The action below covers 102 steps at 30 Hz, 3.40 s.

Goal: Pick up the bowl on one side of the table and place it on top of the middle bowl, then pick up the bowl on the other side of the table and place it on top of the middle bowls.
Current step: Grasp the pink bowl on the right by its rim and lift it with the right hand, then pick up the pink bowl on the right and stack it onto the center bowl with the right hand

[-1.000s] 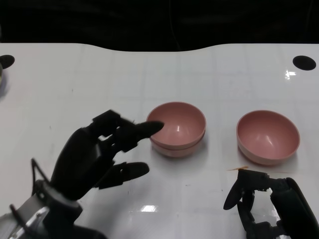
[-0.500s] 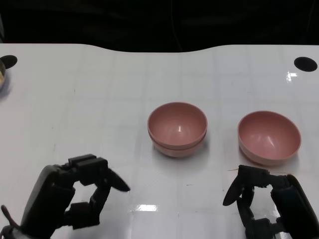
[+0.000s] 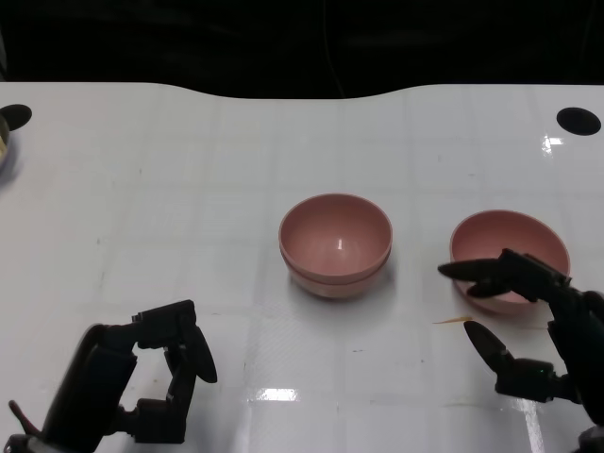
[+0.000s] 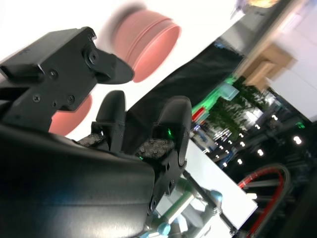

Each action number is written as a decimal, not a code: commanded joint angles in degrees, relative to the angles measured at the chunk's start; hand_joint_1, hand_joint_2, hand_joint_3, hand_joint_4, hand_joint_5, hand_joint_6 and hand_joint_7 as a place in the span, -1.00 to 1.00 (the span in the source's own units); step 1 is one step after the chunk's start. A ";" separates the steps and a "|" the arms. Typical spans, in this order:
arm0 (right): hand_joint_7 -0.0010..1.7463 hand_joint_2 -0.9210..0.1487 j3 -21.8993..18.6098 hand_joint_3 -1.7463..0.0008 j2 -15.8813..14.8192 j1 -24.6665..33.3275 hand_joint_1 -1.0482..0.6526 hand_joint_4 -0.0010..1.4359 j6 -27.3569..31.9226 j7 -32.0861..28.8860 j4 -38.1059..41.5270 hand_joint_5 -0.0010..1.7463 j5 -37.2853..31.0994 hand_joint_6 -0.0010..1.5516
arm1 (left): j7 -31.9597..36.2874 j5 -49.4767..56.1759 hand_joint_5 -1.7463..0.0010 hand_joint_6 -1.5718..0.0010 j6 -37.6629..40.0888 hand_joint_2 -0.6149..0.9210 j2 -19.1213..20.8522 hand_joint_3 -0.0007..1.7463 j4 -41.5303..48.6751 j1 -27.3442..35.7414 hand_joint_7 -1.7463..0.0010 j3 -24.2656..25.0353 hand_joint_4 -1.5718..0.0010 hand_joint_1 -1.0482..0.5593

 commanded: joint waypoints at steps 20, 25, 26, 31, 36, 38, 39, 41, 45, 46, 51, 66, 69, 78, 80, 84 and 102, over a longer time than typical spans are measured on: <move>-0.80 -0.84 7.70 1.00 -7.97 -10.08 -0.33 -0.83 27.26 0.70 4.39 -0.18 -23.35 -0.59 | -4.56 2.19 -0.96 -0.06 -0.46 0.09 -1.86 0.86 2.53 -1.16 -0.79 2.97 -0.16 0.29; -0.87 -0.85 11.42 1.00 -8.16 -14.83 -0.32 -0.73 29.90 -2.29 13.22 -0.28 -26.13 -0.51 | -4.99 2.12 -0.95 -0.07 -0.44 0.09 -1.94 0.86 2.57 -1.10 -0.77 3.04 -0.16 0.30; -0.88 -0.85 12.15 1.00 -8.19 -15.70 -0.32 -0.72 30.43 -2.69 14.70 -0.30 -26.49 -0.49 | -5.06 2.11 -0.95 -0.07 -0.44 0.09 -1.94 0.86 2.49 -1.08 -0.76 3.05 -0.16 0.30; -0.93 -0.83 15.20 1.00 -7.98 -19.84 -0.28 -0.64 32.79 -4.04 22.03 -0.40 -26.85 -0.42 | -5.42 1.78 -0.96 -0.07 -0.50 0.09 -2.09 0.85 2.66 -1.17 -0.76 3.27 -0.15 0.31; -0.97 -0.88 17.56 1.00 -7.87 -24.15 -0.19 -0.46 33.45 -4.55 29.88 -0.60 -25.44 -0.37 | -6.00 1.26 -0.95 -0.07 0.00 0.09 -2.19 0.85 2.75 -1.08 -0.76 3.27 -0.15 0.30; -0.96 -0.89 18.29 1.00 -7.68 -26.03 -0.13 -0.27 32.81 -5.49 33.55 -0.59 -24.60 -0.31 | -6.24 1.12 -0.95 -0.07 0.05 0.09 -2.22 0.85 2.59 -1.00 -0.76 3.27 -0.15 0.30; -0.95 -0.89 18.75 1.00 -7.65 -27.07 -0.10 -0.19 32.21 -6.27 35.67 -0.58 -24.30 -0.29 | -6.08 1.35 -0.95 -0.08 -0.17 0.09 -2.31 0.85 2.61 -1.03 -0.75 3.37 -0.15 0.30; -0.94 -0.91 19.62 1.00 -7.85 -28.71 -0.01 0.04 30.10 -8.30 39.29 0.02 -23.64 0.00 | -6.04 1.35 -0.95 -0.08 -0.55 0.10 -2.43 0.84 2.79 -1.11 -0.74 3.47 -0.16 0.31; -0.87 -0.95 21.39 1.00 -8.80 -31.05 0.01 0.26 25.84 -11.24 44.09 0.75 -22.64 0.56 | -5.99 1.31 -0.94 -0.09 -0.36 0.10 -2.67 0.83 2.56 -0.97 -0.73 3.58 -0.16 0.30; -0.56 -0.97 21.69 0.98 -8.89 -31.35 0.02 0.21 25.35 -12.03 44.79 0.90 -22.62 0.51 | -5.91 1.49 -0.94 -0.09 -0.15 0.10 -2.70 0.83 2.38 -0.88 -0.74 3.64 -0.16 0.29; 0.74 -0.99 22.34 0.90 -10.28 -31.33 0.05 0.22 21.17 -20.05 42.39 1.00 -22.72 -0.03 | -6.00 2.02 -0.94 -0.08 0.59 0.10 -2.84 0.84 1.64 -0.50 -0.75 3.81 -0.16 0.27; 0.86 0.15 22.91 -0.40 -9.64 -32.48 0.05 0.39 16.03 -21.15 22.52 1.00 -22.62 0.04 | -6.92 1.54 -0.93 -0.09 0.58 0.10 -3.19 0.82 2.69 -1.06 -0.74 3.63 -0.17 0.30; 0.86 0.25 23.24 -0.44 -8.50 -32.72 0.06 0.39 16.23 -20.03 20.64 1.00 -23.12 0.06 | -7.22 1.54 -0.94 -0.08 0.92 0.10 -3.23 0.82 2.63 -1.01 -0.73 3.67 -0.16 0.30; 0.92 0.19 23.68 -0.35 -6.44 -33.37 0.04 0.42 16.17 -20.10 19.85 1.00 -23.61 0.04 | -7.46 1.73 -0.94 -0.08 0.95 0.12 -3.36 0.79 2.30 -0.85 -0.74 3.88 -0.15 0.30; 0.89 0.21 24.72 -0.30 -5.67 -34.59 0.08 0.41 15.16 -20.23 20.09 1.00 -24.01 0.05 | -7.43 1.79 -0.96 -0.06 0.78 0.12 -3.40 0.78 2.36 -0.89 -0.75 3.86 -0.14 0.30; 0.91 0.21 25.61 -0.30 -4.55 -35.99 0.10 0.39 13.63 -20.49 21.26 1.00 -23.77 0.04 | -7.16 2.38 -1.00 -0.04 1.03 0.13 -3.46 0.77 2.04 -0.85 -0.77 3.88 -0.13 0.29; 0.73 0.13 27.49 -0.10 -2.98 -38.56 0.12 0.37 12.78 -18.21 26.95 1.00 -24.23 0.08 | -7.12 2.83 -1.00 -0.05 0.88 0.12 -3.77 0.78 1.86 -0.89 -0.77 3.79 -0.13 0.28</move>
